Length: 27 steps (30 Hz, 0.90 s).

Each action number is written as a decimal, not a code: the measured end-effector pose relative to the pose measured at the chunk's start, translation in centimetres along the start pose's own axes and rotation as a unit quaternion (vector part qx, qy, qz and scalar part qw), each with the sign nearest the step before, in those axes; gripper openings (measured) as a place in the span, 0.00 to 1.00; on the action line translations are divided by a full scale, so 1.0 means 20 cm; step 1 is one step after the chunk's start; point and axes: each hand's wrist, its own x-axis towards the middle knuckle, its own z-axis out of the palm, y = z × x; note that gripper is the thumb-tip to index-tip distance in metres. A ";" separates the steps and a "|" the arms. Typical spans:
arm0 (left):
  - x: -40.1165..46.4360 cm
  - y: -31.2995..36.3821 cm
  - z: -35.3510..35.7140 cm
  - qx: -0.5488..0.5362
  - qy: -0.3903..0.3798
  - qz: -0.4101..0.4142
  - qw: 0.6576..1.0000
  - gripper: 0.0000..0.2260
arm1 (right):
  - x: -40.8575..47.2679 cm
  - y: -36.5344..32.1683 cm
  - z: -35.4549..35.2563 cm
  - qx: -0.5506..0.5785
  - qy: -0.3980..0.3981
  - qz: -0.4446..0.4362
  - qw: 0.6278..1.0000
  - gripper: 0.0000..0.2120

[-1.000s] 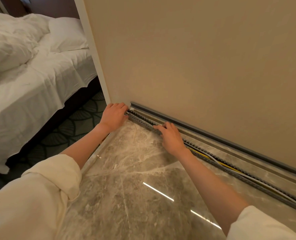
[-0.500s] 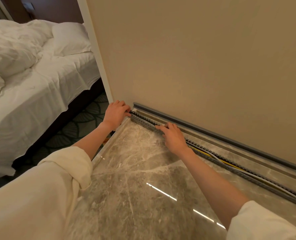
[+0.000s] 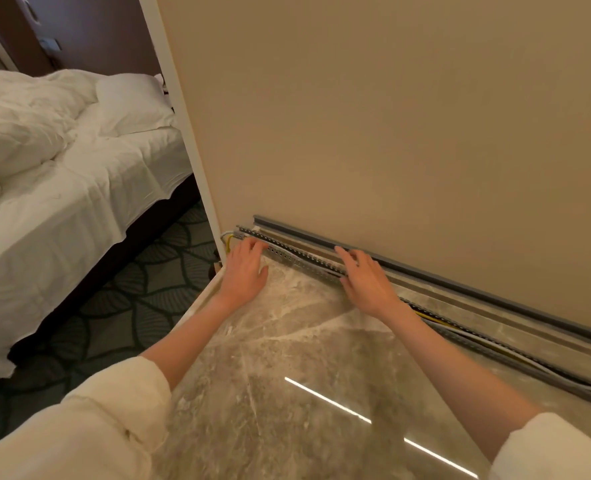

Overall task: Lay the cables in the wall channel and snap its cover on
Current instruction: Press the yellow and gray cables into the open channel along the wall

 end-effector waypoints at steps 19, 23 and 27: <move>0.08 1.19 0.27 -0.086 -0.125 0.218 0.964 0.17 | -1.12 0.85 -0.34 -0.015 0.043 0.272 0.961 0.27; 0.09 1.51 0.38 -0.080 -0.142 0.270 0.949 0.18 | -1.33 1.02 -0.41 -0.022 0.039 0.306 0.951 0.27; 0.10 1.78 0.48 -0.054 -0.161 0.316 0.934 0.20 | -1.51 1.17 -0.45 -0.029 0.040 0.332 0.942 0.26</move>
